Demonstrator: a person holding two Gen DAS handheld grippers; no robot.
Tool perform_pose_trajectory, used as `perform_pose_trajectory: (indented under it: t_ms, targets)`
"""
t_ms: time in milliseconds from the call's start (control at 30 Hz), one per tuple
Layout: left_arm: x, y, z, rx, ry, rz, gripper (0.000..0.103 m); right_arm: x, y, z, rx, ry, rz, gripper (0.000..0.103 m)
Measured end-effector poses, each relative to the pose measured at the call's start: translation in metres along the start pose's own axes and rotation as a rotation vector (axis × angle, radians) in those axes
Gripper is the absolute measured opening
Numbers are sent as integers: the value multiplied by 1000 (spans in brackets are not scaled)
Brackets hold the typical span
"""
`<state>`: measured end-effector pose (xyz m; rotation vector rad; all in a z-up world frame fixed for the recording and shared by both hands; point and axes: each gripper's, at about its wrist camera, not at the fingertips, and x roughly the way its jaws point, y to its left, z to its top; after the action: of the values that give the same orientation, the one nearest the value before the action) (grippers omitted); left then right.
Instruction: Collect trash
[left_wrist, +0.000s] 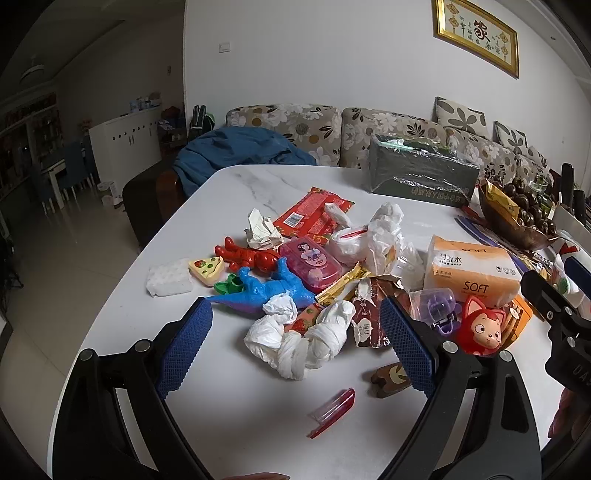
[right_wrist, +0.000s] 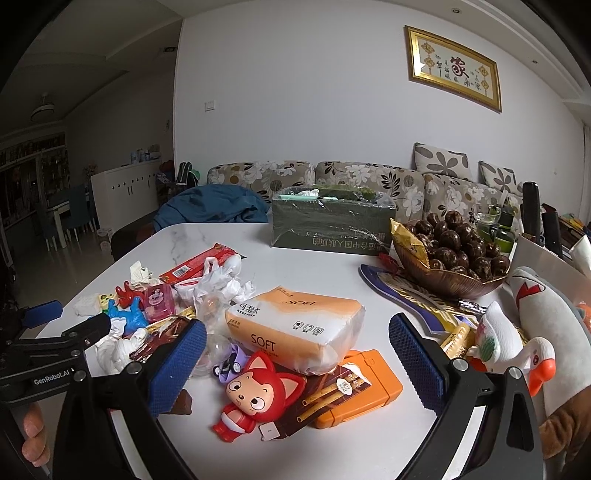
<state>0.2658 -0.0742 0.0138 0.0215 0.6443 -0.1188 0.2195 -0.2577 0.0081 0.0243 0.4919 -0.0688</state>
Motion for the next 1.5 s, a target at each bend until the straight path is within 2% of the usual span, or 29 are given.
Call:
perform_pose_trajectory:
  t_ms: [933, 1033, 1200, 1300, 1500]
  targets:
    - [-1, -2, 0, -1, 4, -17, 90, 2, 4, -3, -17, 16, 11, 98]
    - [0, -4, 0, 7, -3, 5, 90, 2, 4, -3, -17, 17, 12, 98]
    - [4, -1, -3, -36, -4, -53, 92, 3, 5, -4, -26, 22, 17, 98]
    - [5, -3, -4, -25, 5, -70, 92, 3, 5, -4, -25, 22, 17, 98]
    - [2, -4, -4, -9, -9, -37, 92, 3, 1, -3, -9, 15, 8, 98]
